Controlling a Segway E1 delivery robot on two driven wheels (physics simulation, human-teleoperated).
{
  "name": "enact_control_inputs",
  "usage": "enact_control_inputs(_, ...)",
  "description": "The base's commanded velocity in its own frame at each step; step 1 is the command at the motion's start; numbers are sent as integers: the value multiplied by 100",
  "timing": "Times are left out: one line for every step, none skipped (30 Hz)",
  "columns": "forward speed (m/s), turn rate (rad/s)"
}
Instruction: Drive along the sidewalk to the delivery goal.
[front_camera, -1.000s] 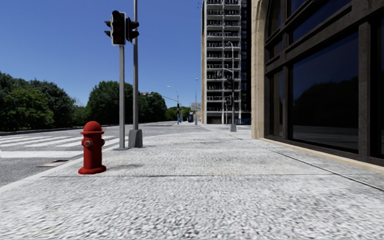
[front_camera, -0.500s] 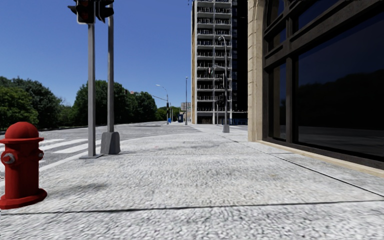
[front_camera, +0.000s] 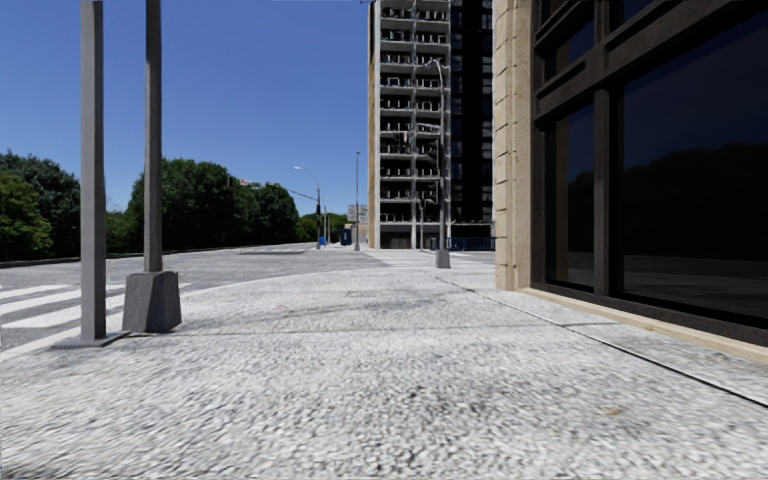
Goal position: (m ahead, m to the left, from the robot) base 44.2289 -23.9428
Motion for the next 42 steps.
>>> enact_control_inputs(200,-10)
enact_control_inputs(200,-7)
enact_control_inputs(200,-6)
enact_control_inputs(200,-6)
enact_control_inputs(200,-6)
enact_control_inputs(200,-5)
enact_control_inputs(200,-4)
enact_control_inputs(200,-4)
enact_control_inputs(200,-4)
enact_control_inputs(200,-4)
enact_control_inputs(200,-4)
enact_control_inputs(200,-12)
enact_control_inputs(200,-20)
enact_control_inputs(200,-23)
enact_control_inputs(200,-23)
enact_control_inputs(200,-23)
enact_control_inputs(200,-23)
enact_control_inputs(200,-23)
enact_control_inputs(200,-23)
enact_control_inputs(200,-23)
enact_control_inputs(200,-23)
enact_control_inputs(200,-23)
enact_control_inputs(200,-24)
enact_control_inputs(200,-24)
enact_control_inputs(200,-24)
enact_control_inputs(200,-24)
enact_control_inputs(200,-24)
enact_control_inputs(200,-24)
enact_control_inputs(200,-24)
enact_control_inputs(200,-24)
enact_control_inputs(200,-24)
enact_control_inputs(200,-24)
enact_control_inputs(200,-24)
enact_control_inputs(200,-24)
enact_control_inputs(200,-24)
enact_control_inputs(200,-24)
enact_control_inputs(200,-24)
enact_control_inputs(200,-24)
enact_control_inputs(200,-24)
enact_control_inputs(200,-24)
enact_control_inputs(200,-24)
enact_control_inputs(200,-24)
